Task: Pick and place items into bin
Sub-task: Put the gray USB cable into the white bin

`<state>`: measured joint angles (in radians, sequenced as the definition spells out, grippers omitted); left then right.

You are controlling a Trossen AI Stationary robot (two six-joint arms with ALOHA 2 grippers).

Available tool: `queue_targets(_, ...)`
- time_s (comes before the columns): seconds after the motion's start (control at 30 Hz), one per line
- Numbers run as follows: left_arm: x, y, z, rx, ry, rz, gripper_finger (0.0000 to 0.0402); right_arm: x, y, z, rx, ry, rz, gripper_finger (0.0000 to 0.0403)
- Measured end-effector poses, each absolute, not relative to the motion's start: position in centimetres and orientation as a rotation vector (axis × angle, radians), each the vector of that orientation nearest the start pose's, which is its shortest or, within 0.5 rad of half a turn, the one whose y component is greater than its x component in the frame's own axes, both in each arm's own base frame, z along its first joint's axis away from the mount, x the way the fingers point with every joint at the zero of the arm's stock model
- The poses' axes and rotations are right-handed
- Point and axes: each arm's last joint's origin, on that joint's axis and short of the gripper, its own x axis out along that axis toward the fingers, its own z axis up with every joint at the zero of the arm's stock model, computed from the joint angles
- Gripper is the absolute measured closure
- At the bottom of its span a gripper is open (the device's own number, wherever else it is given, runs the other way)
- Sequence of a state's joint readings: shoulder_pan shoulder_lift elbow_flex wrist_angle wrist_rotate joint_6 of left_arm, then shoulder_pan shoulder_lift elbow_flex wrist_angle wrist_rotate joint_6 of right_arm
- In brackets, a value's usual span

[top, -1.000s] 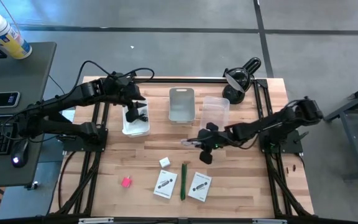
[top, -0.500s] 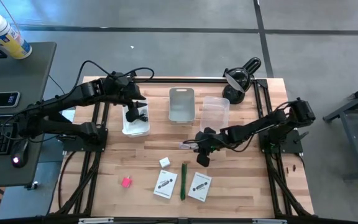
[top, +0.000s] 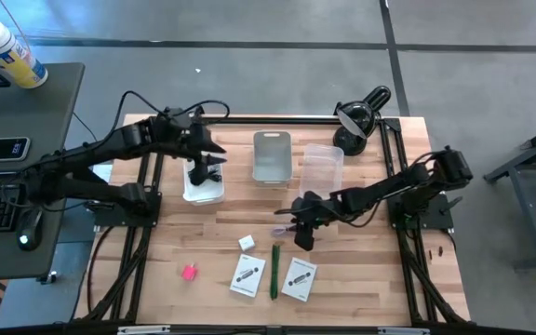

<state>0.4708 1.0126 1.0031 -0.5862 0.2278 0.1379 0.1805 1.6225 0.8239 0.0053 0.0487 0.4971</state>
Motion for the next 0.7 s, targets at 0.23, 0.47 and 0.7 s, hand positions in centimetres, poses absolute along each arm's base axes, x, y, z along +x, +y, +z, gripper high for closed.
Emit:
queue_targets(0.23, 22.0, 4.4, 34.0, 0.11, 0.433, 0.0, 0.0284, 30.6, 5.6, 19.0, 0.345, 0.689, -0.067, 0.0282)
queue_targets(0.47, 25.5, 0.8, 31.7, 0.213, 0.512, -0.021, 0.0284, 28.7, 6.1, 22.8, 0.27, 0.585, 0.0, 0.0282)
queue_targets(0.7, 29.9, -1.1, 28.1, 0.236, 0.549, -0.005, 0.0284, 26.1, 6.3, 26.6, 0.214, 0.464, 0.018, 0.0281)
